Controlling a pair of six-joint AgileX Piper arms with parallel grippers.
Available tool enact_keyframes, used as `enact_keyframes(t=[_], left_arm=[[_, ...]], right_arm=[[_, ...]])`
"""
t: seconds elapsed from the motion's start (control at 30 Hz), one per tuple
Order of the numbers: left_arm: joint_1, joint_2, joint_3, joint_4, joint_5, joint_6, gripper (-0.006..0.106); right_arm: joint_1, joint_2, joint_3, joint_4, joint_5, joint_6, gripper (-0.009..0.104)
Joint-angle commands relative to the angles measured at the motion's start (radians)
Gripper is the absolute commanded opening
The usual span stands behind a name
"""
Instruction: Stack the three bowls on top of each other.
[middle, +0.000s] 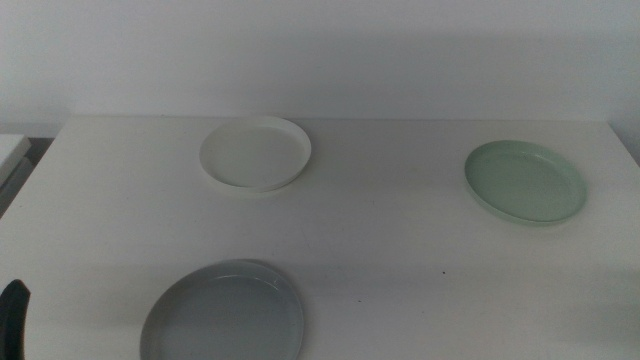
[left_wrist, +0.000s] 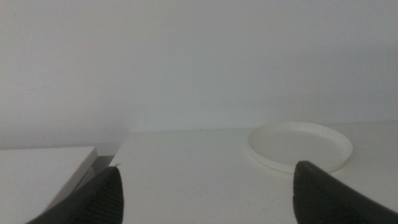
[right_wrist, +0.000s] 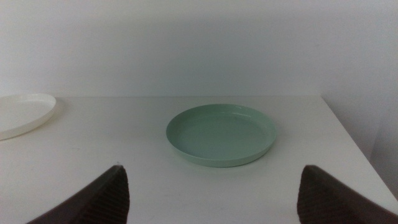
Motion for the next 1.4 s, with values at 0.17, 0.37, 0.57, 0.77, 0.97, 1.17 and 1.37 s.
enact_keyframes(t=[0.17,0.37,0.57,0.77,0.97,1.17,1.37], left_arm=[[-0.001,0.131,-0.159,-0.011,0.12,-0.015,0.094],[-0.001,0.456,-0.592,-0.032,0.59,-0.015,0.094],[-0.001,0.734,-0.872,-0.078,0.946,-0.112,0.094],[-0.003,0.964,-0.98,-0.133,1.071,-0.107,0.094],[-0.089,1.16,-0.982,-0.107,1.045,-0.123,0.094],[-0.151,1.323,-0.977,-0.048,0.965,-0.128,0.094],[-0.151,1.492,-0.971,-0.068,0.915,-0.084,0.094]], right_arm=[[-0.005,-0.004,0.003,-0.008,-0.013,-0.005,0.093],[-0.005,-0.004,0.003,-0.008,-0.013,-0.005,0.093],[-0.005,-0.004,0.003,-0.008,-0.013,-0.005,0.093],[-0.005,-0.004,0.003,-0.008,-0.013,-0.005,0.093],[-0.005,-0.004,0.003,-0.008,-0.013,-0.005,0.093],[-0.005,-0.004,0.003,-0.008,-0.013,-0.005,0.093],[-0.005,-0.004,0.003,-0.008,-0.013,-0.005,0.093]])
